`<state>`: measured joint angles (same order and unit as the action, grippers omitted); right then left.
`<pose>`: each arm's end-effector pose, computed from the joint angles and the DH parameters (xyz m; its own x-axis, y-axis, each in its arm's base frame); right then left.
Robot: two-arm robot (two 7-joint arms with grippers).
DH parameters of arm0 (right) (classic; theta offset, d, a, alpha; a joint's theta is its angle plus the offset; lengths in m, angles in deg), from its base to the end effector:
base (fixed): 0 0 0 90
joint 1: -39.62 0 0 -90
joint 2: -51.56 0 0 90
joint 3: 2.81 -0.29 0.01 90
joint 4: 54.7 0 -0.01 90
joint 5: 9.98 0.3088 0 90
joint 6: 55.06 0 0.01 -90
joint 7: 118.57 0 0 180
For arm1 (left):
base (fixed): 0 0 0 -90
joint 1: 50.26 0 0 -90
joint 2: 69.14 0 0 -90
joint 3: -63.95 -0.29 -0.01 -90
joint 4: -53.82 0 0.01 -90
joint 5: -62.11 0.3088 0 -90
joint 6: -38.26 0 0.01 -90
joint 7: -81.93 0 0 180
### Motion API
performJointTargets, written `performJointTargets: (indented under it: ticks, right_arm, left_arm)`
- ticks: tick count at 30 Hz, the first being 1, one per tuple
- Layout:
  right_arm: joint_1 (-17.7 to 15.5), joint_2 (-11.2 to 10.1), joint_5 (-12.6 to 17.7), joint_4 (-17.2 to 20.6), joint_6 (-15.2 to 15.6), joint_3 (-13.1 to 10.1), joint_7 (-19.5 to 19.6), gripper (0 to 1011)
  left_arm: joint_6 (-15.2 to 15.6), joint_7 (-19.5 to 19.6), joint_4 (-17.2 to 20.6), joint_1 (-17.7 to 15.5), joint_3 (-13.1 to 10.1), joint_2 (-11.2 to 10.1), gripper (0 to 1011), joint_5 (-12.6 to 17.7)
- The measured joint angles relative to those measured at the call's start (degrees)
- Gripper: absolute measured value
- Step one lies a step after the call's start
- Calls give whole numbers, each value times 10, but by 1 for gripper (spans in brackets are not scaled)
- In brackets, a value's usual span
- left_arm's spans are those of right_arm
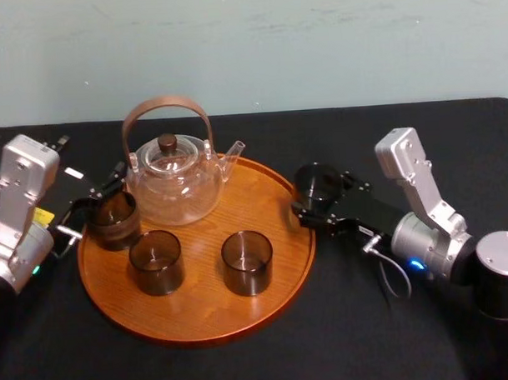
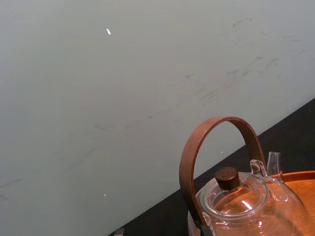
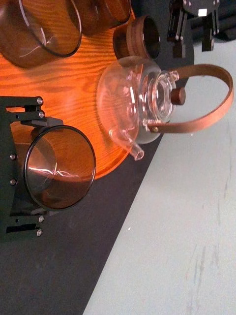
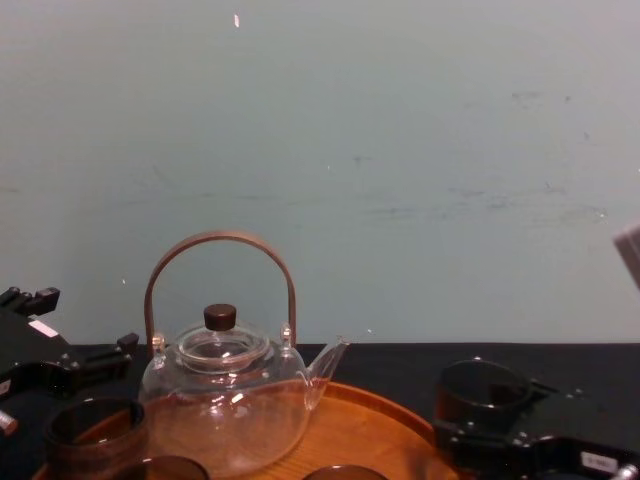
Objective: Pick up the glass from the table and place it on the tray.
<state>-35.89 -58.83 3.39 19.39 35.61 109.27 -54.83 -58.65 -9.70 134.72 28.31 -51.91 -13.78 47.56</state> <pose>0.3826 -0.0243 -0.3184 0.6646 -0.7408 0.0974 0.7398 0.6340 -0.2255 0.3581 0.0827 -0.3023 0.2921 0.8804 0.3736 -0.9553 0.2872 0.0701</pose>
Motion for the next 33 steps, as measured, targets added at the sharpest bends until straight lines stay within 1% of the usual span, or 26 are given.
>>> performJointTargets:
  ticks: [3,11,16,27,33]
  right_arm:
    - [11,8,-3,-9,0,10,-2,906]
    - [30,22,-12,-27,-1,28,-4,906]
    - [43,35,-22,-46,-3,42,-3,906]
    - [59,50,-37,-76,-10,55,1,906]
    - [62,56,-45,-82,-12,58,7,906]
  left_arm:
    - [0,0,0,0,0,0,1001,0]
    - [0,0,0,0,0,0,1001,0]
    - [0,0,0,0,0,0,1001,0]
    - [0,0,0,0,0,0,1001,0]
    - [0,0,0,0,0,0,1001,0]
